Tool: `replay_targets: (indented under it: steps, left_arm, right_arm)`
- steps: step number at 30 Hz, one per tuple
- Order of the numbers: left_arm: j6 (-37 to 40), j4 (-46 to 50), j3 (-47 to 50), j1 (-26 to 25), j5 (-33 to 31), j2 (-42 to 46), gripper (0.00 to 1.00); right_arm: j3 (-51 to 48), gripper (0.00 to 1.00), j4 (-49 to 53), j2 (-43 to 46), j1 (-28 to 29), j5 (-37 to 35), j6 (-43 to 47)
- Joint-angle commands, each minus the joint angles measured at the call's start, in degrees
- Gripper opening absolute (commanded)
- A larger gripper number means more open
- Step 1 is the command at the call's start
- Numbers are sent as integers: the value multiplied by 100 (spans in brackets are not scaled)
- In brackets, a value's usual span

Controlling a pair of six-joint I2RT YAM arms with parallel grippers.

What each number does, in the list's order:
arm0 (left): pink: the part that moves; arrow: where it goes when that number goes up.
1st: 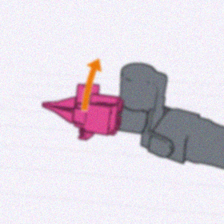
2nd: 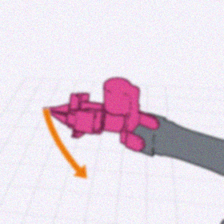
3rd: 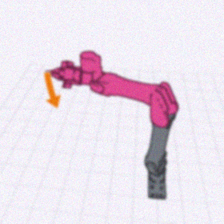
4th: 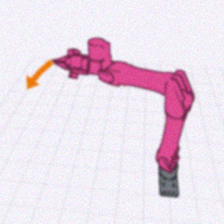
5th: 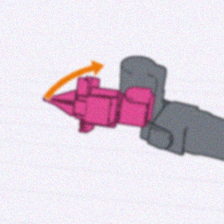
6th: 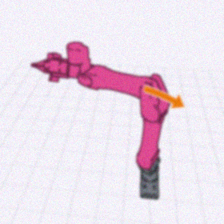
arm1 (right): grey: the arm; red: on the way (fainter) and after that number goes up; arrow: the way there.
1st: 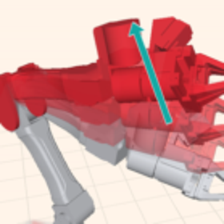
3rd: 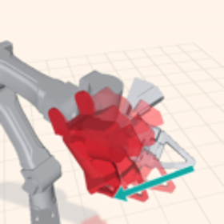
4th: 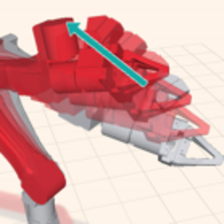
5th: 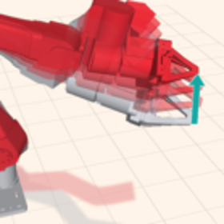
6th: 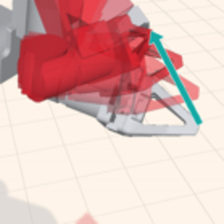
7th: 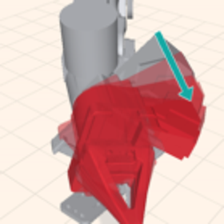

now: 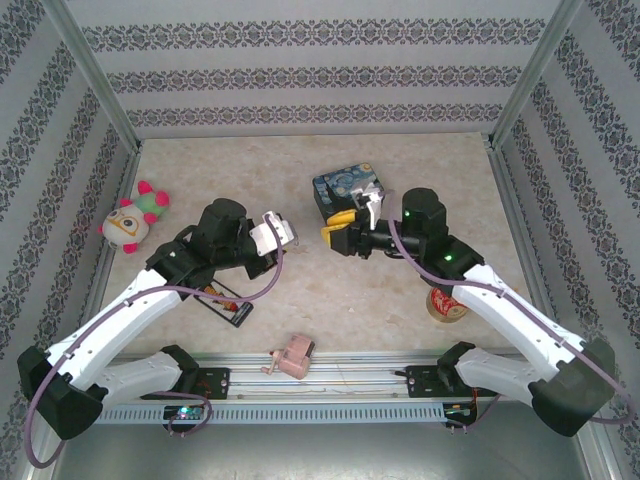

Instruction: Unlock the padlock with the key

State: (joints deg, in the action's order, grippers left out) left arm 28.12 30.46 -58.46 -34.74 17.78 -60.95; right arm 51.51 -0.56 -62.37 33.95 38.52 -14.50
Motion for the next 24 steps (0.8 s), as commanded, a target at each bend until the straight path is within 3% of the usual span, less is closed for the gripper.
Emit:
replay_targets:
  steps: [1, 9, 24]
  left_arm:
    - [119, 693, -185, 55, 276, -136, 0]
    - [54, 618, -97, 55, 688, -8, 0]
    - [28, 454, 33, 55, 885, 215, 0]
  right_arm:
    - [156, 40, 47, -195, 175, 499, 617]
    - [511, 39, -59, -930, 303, 1573, 773]
    - [760, 33, 36, -1526, 393, 1940, 852]
